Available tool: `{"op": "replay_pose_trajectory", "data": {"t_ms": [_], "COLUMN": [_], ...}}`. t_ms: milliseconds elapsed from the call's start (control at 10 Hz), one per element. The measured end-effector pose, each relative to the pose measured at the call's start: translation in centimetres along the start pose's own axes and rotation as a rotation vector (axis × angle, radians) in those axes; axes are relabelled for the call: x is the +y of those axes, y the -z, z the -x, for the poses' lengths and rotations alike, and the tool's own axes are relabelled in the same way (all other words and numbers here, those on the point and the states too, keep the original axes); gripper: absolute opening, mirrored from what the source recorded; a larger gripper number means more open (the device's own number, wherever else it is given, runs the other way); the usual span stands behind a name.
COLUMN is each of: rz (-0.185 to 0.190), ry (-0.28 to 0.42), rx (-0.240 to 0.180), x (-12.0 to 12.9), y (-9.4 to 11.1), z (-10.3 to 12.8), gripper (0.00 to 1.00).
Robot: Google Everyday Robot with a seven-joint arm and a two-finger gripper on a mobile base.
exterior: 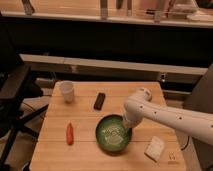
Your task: Drag the ceramic bowl in a circle
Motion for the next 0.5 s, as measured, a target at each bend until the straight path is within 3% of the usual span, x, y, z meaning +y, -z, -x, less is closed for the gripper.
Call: {"op": "replay_pose_trajectory", "data": {"t_ms": [200, 500], "rz": [-0.001, 0.003], "ry": [0.007, 0.019], "rx": [0.000, 0.001], "x": [-0.3, 1.3], "y": [0.0, 0.0], "z": [-0.1, 0.4], "gripper": [0.05, 0.05]}}
